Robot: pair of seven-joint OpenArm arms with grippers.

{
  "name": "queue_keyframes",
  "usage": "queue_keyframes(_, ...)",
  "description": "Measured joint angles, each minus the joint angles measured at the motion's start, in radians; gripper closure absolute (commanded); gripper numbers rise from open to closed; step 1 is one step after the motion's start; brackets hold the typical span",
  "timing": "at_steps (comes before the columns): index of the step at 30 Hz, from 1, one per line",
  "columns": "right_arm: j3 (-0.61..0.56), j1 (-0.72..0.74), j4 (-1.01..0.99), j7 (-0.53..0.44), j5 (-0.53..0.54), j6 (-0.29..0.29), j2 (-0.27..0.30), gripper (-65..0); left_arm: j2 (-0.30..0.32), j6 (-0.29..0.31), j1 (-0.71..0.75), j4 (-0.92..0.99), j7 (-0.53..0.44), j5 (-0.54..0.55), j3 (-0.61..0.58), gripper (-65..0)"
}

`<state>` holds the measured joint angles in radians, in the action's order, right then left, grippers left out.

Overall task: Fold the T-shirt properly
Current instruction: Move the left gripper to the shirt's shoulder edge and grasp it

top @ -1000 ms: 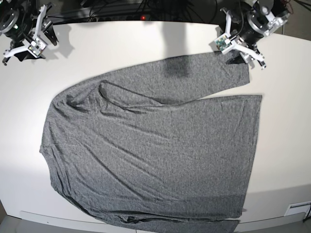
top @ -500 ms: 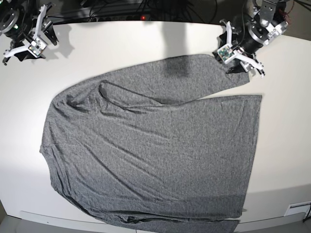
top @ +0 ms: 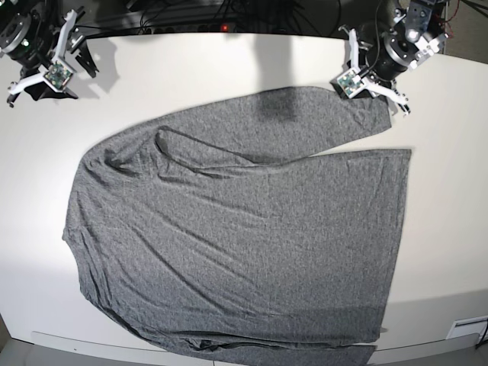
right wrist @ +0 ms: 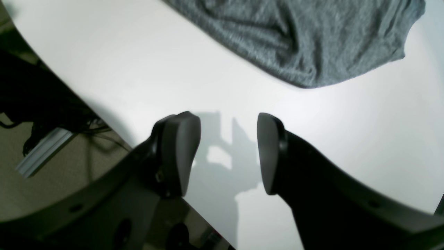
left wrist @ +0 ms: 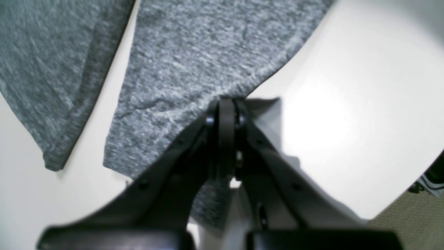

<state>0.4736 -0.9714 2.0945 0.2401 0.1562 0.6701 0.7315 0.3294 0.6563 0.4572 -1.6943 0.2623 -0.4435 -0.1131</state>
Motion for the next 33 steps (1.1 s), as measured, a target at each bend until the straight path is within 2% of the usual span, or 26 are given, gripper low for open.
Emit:
queue_keyframes(1,0.0,0.007,0.0,0.004,-0.001,0.0,0.0,-30.4,0.0,-0.002,0.001,0.0,0.0,0.0,0.0,0.0)
queue_keyframes(4,0.0,0.064,0.0,0.003,-0.098,0.001,0.0,-30.4,0.0,-0.003,0.005,0.0,-0.003,0.0,0.0,0.0)
queue_keyframes(7,-0.001,0.126,0.0,0.0,-0.134,0.005,0.003,-30.4,0.0,-0.004,0.008,0.0,-0.005,-0.001,0.0,0.0)
queue_keyframes(10,-0.036,0.163,-0.001,0.002,-0.18,0.016,0.032,-30.4,0.0,-0.01,0.008,0.0,-0.005,0.0,0.0,0.0)
queue_keyframes(14,-0.182,0.23,-0.054,0.001,-0.263,0.016,0.109,-30.4,0.0,-0.01,0.008,0.0,-0.005,0.001,0.0,0.0)
queue_keyframes(23,-0.531,0.496,-0.327,-0.008,-0.459,0.002,0.111,-30.4,0.0,-0.01,0.008,0.0,-0.005,0.0,0.0,0.0)
queue_keyframes(33,-0.848,0.813,-0.531,-0.042,-0.465,-0.011,0.147,-30.4,0.0,-0.01,0.008,0.0,-0.005,0.001,0.0,0.0)
